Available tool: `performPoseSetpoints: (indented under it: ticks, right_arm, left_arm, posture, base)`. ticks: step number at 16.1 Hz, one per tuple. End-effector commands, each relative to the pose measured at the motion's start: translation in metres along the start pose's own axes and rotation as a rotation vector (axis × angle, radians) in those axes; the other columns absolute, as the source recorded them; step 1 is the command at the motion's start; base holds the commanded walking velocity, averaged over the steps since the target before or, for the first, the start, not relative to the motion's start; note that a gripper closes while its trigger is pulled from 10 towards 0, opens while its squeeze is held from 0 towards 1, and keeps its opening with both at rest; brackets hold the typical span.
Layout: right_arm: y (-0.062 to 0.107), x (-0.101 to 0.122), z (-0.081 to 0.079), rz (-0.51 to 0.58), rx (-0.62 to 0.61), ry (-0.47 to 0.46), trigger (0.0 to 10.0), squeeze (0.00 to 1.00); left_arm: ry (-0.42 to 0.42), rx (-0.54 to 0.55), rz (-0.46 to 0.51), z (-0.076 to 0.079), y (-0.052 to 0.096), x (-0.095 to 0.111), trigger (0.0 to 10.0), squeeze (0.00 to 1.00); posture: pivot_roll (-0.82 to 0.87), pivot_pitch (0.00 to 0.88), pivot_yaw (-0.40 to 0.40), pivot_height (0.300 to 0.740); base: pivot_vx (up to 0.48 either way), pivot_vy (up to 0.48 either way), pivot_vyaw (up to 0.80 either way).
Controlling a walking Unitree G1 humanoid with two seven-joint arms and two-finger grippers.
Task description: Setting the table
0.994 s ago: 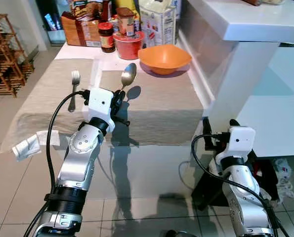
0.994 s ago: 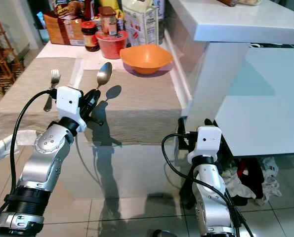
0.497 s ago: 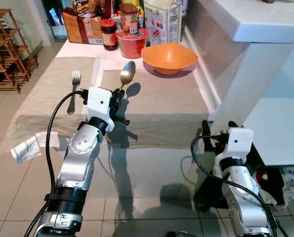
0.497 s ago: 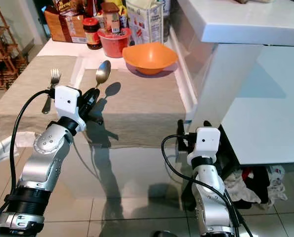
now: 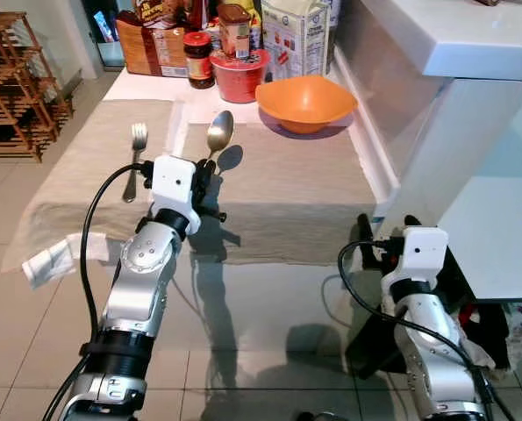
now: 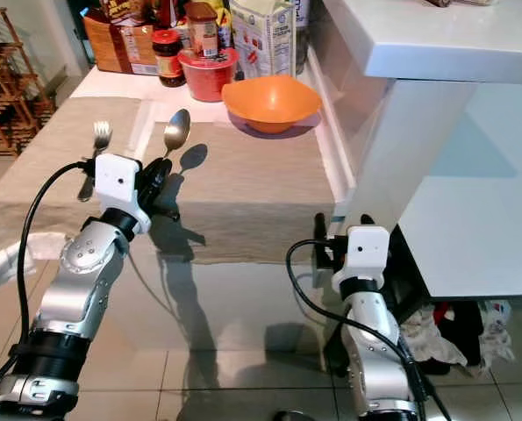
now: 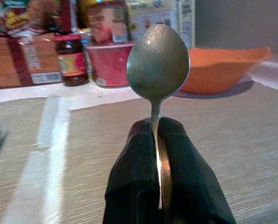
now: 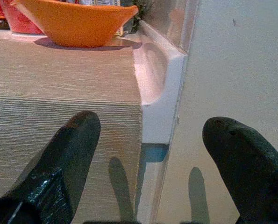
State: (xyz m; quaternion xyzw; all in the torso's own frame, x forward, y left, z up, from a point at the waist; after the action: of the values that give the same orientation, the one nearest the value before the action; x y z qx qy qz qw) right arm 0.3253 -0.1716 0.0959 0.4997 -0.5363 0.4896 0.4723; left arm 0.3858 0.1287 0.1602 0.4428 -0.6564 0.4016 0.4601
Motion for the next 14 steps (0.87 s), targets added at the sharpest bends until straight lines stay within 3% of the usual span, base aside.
performPoseSetpoints:
  ticks: [1, 4, 14]
  right_arm:
    - [-0.0031, 0.0044, -0.0027, 0.016, 0.010, 0.004, 10.0, 0.00]
    - [-0.0030, 0.0045, -0.0040, 0.015, 0.012, 0.001, 10.0, 0.00]
    - [-0.0007, -0.0014, -0.0001, -0.003, 0.001, -0.011, 10.0, 0.00]
  left_arm:
    - [-0.019, 0.018, -0.005, -0.0056, -0.0011, 0.0005, 10.0, 0.00]
    - [-0.023, 0.023, -0.009, -0.0061, -0.0007, -0.0007, 10.0, 0.00]
    - [-0.001, 0.035, -0.007, -0.0056, -0.0012, -0.0002, 10.0, 0.00]
  posture:
    - [0.05, 0.000, 0.003, 0.740]
    - [0.05, 0.000, 0.003, 0.740]
    - [0.05, 0.000, 0.004, 0.740]
  base:
    - [0.000, 0.000, 0.63]
    - [0.000, 0.000, 0.58]
    - [0.000, 0.000, 0.00]
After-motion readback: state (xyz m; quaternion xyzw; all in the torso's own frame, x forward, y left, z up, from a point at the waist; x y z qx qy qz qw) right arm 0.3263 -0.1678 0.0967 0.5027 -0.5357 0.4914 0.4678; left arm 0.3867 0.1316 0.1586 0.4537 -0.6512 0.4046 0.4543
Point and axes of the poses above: a point about 5 cm out from each wrist's last joint towards the gripper, its own y axis pointing back from the gripper into the wrist, its own x axis along the axis of the wrist's last joint, z = x × y, the point moved 6 cm from there along -y, pointing out of the wrist towards the gripper, and after that the axes turned 8 degrees about -y, right-handed, at the moved point
